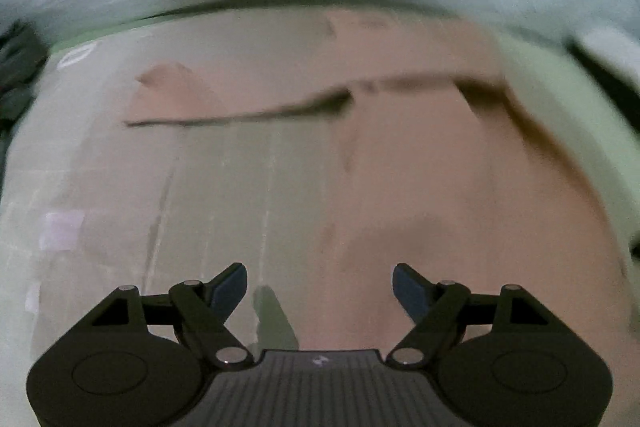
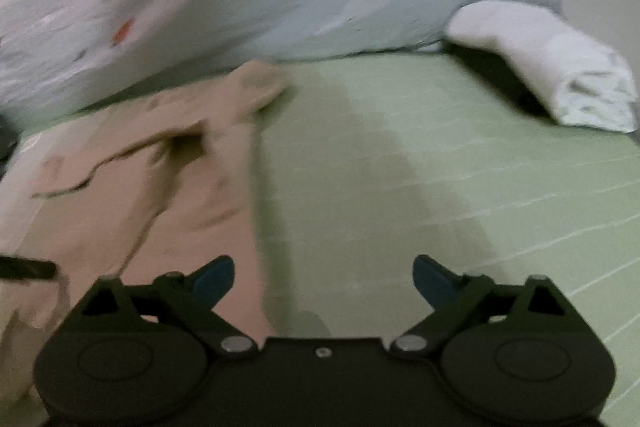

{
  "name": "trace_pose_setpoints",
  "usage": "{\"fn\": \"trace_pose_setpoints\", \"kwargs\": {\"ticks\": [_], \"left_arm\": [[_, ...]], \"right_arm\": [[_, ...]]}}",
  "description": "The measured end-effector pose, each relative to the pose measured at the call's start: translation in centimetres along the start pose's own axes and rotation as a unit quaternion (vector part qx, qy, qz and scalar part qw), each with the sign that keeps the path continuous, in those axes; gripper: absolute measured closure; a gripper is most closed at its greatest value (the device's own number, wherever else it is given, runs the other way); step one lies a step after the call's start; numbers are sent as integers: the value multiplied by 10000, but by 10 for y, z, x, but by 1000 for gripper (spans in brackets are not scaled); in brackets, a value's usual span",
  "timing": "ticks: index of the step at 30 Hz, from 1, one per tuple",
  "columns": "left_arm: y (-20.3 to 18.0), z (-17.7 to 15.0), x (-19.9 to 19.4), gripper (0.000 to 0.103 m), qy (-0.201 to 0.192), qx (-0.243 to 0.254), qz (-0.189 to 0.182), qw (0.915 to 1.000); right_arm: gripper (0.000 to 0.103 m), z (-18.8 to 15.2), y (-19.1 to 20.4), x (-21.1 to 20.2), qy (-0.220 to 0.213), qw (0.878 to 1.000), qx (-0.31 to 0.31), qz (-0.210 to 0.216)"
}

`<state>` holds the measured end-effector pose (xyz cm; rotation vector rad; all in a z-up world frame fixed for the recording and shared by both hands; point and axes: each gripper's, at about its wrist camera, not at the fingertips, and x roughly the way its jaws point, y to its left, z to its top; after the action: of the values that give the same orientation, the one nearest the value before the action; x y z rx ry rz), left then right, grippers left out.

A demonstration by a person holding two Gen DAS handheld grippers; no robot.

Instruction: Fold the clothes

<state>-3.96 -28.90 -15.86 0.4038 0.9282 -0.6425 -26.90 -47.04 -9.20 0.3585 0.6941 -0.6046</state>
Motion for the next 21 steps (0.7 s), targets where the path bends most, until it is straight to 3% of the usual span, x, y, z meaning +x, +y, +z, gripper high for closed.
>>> {"fn": "trace_pose_setpoints", "kwargs": {"ticks": [5,7,9,10,11,16,21], "left_arm": [[10,-11,-3,14,9,443,-145,9989],[15,-12,-1,6,49,548,-185,9983],[21,-17,0,1,81,566,-261,9980],[25,-19,1,0,95,546,-316,9980],[29,-20,2,0,125,493,-399,9979],[42,-21,4,0,278,261,-666,9970],[46,-23,0,0,276,248,-712,9968]], "right_arm": [[29,-16,26,6,449,9987,193,150],[36,-20,31,7,493,9984,262,3],[58,-21,35,7,457,9984,250,-236],[84,-20,34,6,460,9980,335,-258],[98,-19,33,5,462,9977,419,-280],[100,-14,50,-11,246,9983,125,-512],[100,-6,89,-32,29,9980,-476,-422]]}}
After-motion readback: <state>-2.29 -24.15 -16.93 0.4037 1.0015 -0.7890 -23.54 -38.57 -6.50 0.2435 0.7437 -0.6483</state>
